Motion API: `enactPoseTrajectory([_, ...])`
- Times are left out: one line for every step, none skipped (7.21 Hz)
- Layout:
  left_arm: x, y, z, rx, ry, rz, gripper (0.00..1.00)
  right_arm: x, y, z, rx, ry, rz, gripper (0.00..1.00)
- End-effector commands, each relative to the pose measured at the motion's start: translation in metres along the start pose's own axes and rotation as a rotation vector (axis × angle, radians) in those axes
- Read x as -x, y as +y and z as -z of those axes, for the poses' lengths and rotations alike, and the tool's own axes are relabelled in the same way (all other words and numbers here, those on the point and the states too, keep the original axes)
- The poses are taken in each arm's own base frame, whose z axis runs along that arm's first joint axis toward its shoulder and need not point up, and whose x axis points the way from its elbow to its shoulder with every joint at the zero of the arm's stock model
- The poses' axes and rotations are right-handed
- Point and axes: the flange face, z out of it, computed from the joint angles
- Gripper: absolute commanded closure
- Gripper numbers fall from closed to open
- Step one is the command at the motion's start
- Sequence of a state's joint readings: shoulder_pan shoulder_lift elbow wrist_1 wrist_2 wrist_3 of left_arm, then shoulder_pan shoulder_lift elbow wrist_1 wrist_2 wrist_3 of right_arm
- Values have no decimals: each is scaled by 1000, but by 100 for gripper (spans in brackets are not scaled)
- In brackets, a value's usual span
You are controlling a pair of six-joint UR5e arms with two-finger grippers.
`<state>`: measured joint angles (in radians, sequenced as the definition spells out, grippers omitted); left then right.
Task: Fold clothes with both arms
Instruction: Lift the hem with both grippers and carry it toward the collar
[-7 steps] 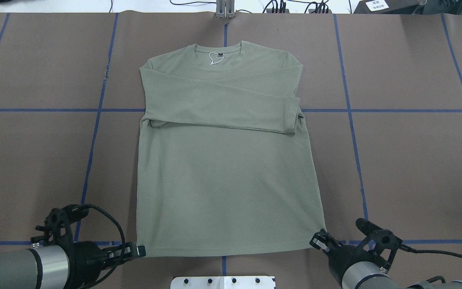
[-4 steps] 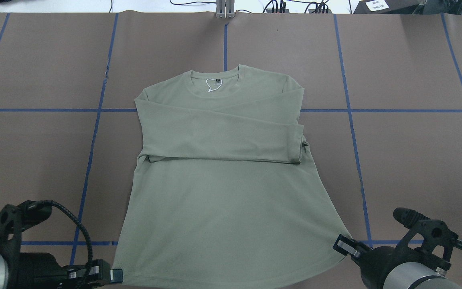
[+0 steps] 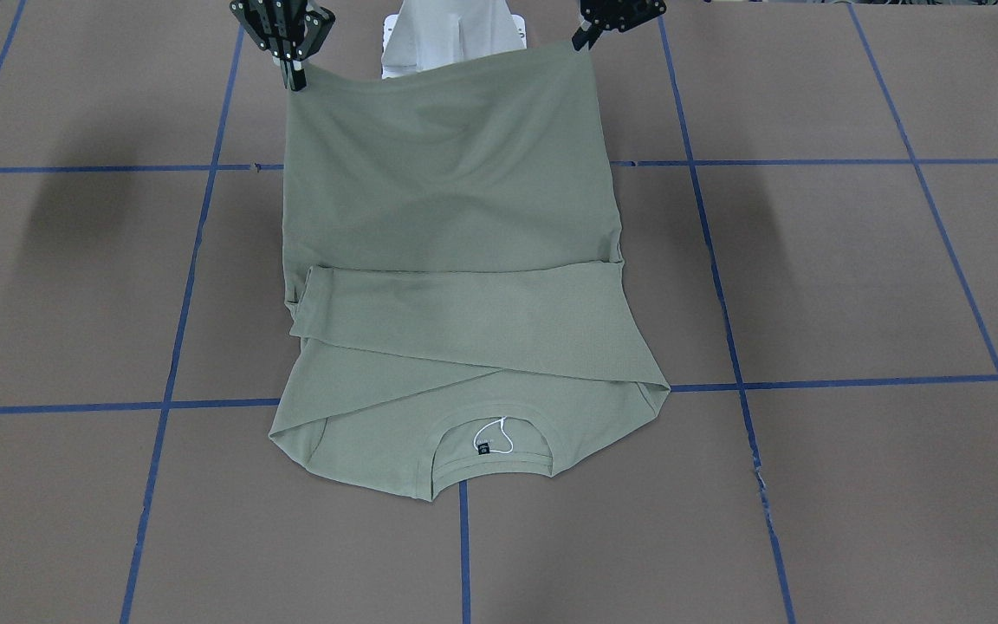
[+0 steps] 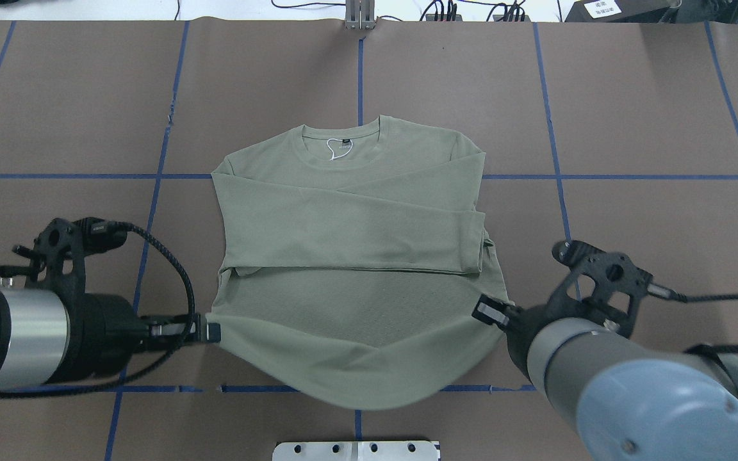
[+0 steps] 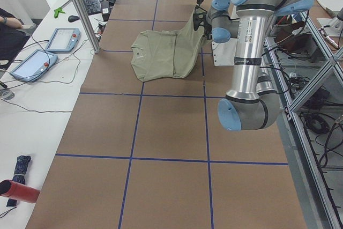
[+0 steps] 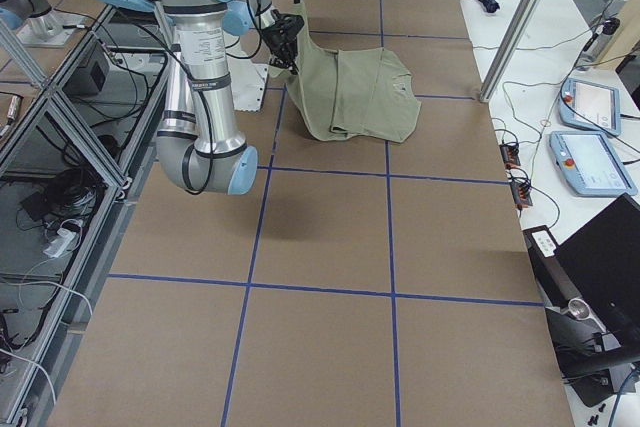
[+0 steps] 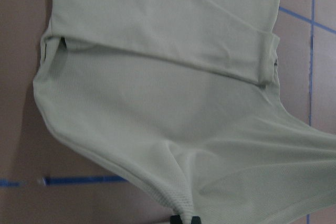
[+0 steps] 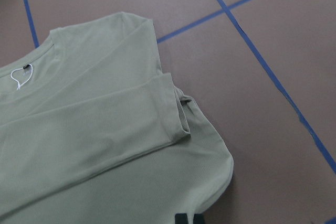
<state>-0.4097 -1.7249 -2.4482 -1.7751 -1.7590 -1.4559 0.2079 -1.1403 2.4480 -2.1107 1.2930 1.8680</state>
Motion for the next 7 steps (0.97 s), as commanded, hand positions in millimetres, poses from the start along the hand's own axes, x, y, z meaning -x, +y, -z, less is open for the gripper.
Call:
enactPoseTrajectory([22,-57,3,-122,-80,-41,100,45,-57,-41,-75,42,10,100])
enactPoseTrajectory([33,-73,-1,-154,-114,-29,100,52,-84,-65,-77,51,-1,100])
enactPoseTrajectory([40,-85,-10,-169,-138,-33,100,59,-106,-102,-108,76,-13,100])
enactPoseTrajectory([25,-126,-74,-188,-187,-24,100,68,-125,-138,-130,48,-21,100])
enactPoseTrajectory([11,-172,-124,-216,-222,-64,100,70,-140,-161,-144,50,-18,100])
enactPoseTrajectory([28,-202,-133,-249,-215,-132,100,84,-148,-175,-147,62,-4,100])
enactPoseTrajectory([45,-218,-144,-258,-231,-143,100,105,-152,-193,-152,77,-8,100])
